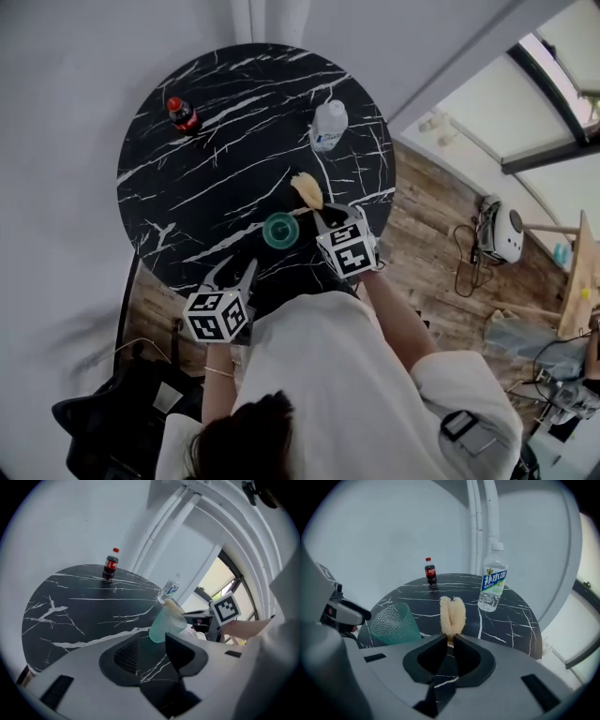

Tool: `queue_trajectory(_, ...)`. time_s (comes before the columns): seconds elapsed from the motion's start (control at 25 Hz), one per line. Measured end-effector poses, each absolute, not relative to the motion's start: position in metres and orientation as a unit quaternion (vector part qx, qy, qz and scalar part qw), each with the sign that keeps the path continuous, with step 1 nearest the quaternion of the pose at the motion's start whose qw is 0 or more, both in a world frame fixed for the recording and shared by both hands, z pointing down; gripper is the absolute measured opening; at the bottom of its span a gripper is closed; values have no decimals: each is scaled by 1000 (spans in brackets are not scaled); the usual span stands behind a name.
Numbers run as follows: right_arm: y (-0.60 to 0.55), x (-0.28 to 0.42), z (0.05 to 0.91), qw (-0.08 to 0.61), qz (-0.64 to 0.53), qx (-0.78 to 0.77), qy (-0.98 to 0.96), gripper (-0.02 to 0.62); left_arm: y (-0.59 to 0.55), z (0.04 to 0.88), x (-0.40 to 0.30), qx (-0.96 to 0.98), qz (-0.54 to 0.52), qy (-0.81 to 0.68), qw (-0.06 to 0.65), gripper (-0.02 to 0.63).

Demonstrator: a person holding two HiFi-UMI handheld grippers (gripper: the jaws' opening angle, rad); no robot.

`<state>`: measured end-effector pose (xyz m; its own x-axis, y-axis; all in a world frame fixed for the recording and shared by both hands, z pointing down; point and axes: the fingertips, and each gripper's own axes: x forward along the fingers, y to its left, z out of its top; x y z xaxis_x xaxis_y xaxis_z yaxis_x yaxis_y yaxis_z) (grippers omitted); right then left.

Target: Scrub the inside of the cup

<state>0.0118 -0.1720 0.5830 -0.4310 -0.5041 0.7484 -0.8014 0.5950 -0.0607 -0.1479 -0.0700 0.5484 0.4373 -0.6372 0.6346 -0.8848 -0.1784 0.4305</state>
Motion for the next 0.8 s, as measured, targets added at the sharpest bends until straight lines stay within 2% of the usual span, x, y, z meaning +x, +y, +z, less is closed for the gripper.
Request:
queue_trajectory(0.12,-169,20,576,344,213,410,-817,61,-69,558,-138,773,205,-477,365,189)
queue_trajectory(0.32,-164,33,570,328,231,418,-815,61,-74,572,-106,817,257,-412,310,333)
queue_trajectory(0.52,-158,42,564,314,240,424,-815,61,-82,588,-89,819,268,-418,286,373)
queue_trajectory(0.8,-150,55,563,316,241,428,-812,61,-103,598,-69,821,237,-438,280,382)
